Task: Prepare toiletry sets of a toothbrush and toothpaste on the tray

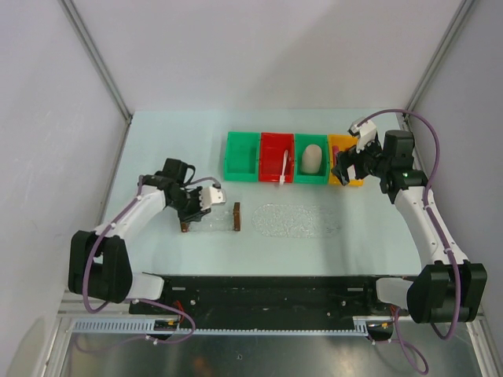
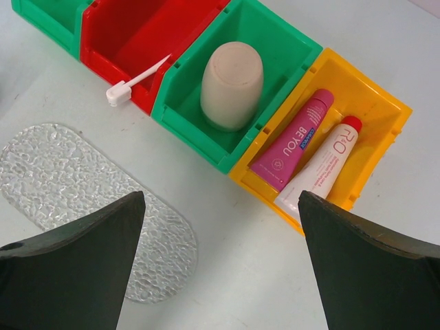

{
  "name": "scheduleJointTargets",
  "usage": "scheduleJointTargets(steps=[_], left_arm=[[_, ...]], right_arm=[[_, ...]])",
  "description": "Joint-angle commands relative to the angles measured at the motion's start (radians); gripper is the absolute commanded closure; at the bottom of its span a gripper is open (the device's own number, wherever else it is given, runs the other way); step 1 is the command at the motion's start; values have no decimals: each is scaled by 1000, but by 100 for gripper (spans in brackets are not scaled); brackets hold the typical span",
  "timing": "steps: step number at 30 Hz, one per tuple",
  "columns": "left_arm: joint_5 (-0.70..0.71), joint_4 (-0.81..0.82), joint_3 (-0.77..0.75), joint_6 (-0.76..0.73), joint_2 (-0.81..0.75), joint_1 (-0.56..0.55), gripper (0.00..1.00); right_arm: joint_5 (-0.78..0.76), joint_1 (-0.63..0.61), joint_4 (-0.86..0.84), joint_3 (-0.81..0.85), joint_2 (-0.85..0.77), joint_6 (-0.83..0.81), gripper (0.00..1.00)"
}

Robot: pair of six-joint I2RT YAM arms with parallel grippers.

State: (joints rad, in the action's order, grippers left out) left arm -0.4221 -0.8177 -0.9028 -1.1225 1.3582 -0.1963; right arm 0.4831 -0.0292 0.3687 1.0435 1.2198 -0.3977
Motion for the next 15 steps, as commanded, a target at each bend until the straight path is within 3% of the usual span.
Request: scheduleJointTargets(steps=[1,15], left_arm=[[-1,-12,-87,170,-11,-67,100],[83,26,-79,265,-19,-169,100]], right_arm=[[-8,0,-20,23,-3,-7,0],[-8,5,-17,23,3,-9,0]])
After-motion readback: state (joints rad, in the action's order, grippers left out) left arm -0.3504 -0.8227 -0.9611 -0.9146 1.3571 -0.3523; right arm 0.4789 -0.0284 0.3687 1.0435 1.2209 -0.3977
